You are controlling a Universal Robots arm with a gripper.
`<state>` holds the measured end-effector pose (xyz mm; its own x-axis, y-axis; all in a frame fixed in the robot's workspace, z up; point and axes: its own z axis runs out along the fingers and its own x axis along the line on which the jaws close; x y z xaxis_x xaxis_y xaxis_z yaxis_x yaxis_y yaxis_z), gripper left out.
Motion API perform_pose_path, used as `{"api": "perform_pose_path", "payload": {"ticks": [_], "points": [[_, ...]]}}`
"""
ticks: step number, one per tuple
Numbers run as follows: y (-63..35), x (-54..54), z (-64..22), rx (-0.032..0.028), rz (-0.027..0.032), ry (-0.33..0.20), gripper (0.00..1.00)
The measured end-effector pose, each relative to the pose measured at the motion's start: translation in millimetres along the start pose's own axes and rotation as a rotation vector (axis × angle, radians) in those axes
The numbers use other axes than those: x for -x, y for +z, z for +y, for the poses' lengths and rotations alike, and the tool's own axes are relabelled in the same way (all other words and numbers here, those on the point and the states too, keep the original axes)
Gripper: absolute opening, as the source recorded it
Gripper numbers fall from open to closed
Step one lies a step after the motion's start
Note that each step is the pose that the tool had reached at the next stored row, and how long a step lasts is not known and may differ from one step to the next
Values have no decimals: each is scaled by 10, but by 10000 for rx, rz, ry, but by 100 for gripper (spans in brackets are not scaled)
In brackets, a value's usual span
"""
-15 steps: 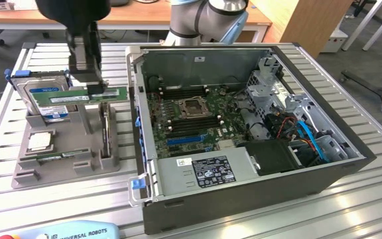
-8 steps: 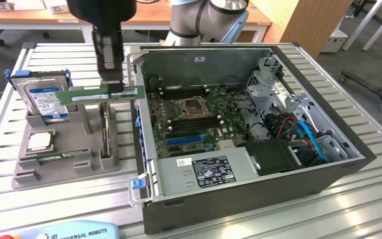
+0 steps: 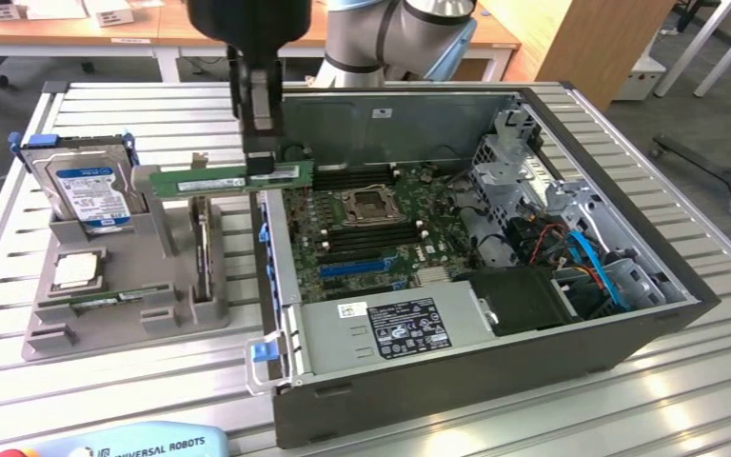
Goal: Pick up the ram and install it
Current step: 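Pick up the ram and move it above insertion slot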
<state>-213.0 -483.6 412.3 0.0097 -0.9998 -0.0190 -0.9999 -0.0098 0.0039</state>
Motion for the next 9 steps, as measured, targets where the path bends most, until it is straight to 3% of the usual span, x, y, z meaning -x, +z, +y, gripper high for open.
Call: {"api": "perform_pose_path", "payload": {"ticks": [9], "points": [[-2,-4,-371,0,0,-1,12]]}}
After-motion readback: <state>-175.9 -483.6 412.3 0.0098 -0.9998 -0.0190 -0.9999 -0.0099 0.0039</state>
